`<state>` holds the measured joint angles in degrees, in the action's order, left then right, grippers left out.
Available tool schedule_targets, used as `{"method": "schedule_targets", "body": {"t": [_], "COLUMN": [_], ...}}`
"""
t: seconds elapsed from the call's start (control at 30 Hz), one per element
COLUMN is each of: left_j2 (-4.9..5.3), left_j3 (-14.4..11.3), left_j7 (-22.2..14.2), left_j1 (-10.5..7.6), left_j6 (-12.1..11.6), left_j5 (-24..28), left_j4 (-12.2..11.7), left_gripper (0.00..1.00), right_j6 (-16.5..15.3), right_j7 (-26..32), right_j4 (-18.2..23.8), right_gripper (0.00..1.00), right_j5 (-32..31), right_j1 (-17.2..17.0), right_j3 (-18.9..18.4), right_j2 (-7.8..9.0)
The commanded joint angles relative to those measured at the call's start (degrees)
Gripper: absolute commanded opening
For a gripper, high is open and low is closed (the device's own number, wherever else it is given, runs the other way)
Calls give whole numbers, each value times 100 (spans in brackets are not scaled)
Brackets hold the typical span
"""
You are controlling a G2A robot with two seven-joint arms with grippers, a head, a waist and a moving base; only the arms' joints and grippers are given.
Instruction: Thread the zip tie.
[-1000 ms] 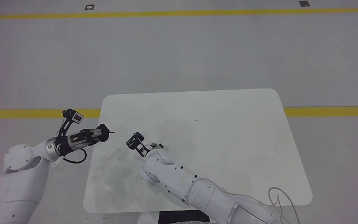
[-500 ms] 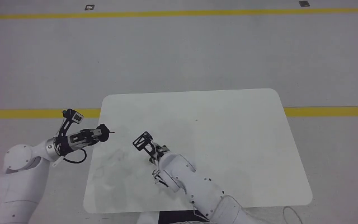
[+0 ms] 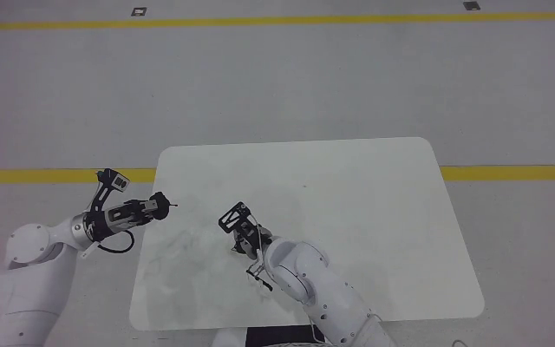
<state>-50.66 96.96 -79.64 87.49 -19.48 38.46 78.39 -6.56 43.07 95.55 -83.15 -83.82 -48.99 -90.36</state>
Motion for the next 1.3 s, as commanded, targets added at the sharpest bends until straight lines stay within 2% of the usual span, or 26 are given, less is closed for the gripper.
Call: {"method": "schedule_targets", "body": {"t": [0.0, 0.07, 0.17, 0.3, 0.37, 0.47, 0.57, 1.1, 1.2, 1.27], "left_j2": [0, 0, 0, 0, 0, 0, 0, 0, -14, -34], "left_j3": [0, 0, 0, 0, 0, 0, 0, 0, -95, -188], "left_j7": [0, 0, 0, 0, 0, 0, 0, 0, 276, 536], "left_j1": [0, 0, 0, 0, 0, 0, 0, 0, 55, 131], "left_j6": [0, 0, 0, 0, 0, 0, 0, 0, 51, 3], "left_j5": [0, 0, 0, 0, 0, 0, 0, 0, -137, -226], "left_j4": [0, 0, 0, 0, 0, 0, 0, 0, 33, 54], "left_gripper": [0, 0, 0, 0, 0, 0, 0, 0, 0, 0], "right_j6": [0, 0, 35, 429, 510, 741, 828, 828, 829, 908], "right_j7": [0, -140, -769, -1873, -2267, -2763, -2914, -2914, -2971, -3313], "right_j4": [0, 11, 186, 451, 556, 560, 393, 393, 390, 309], "right_gripper": [0, 0, 0, 0, 0, 0, 0, 0, 0, 0], "right_j5": [0, 81, 503, 1031, 1498, 1857, 2121, 2121, 2139, 1999], "right_j1": [0, -19, -80, -260, -343, -388, -260, -260, -261, -288], "right_j3": [0, -2, -20, 5, 46, 168, 312, 312, 300, 309], "right_j2": [0, 2, -10, -52, -84, -131, -147, -147, -144, -130]}}
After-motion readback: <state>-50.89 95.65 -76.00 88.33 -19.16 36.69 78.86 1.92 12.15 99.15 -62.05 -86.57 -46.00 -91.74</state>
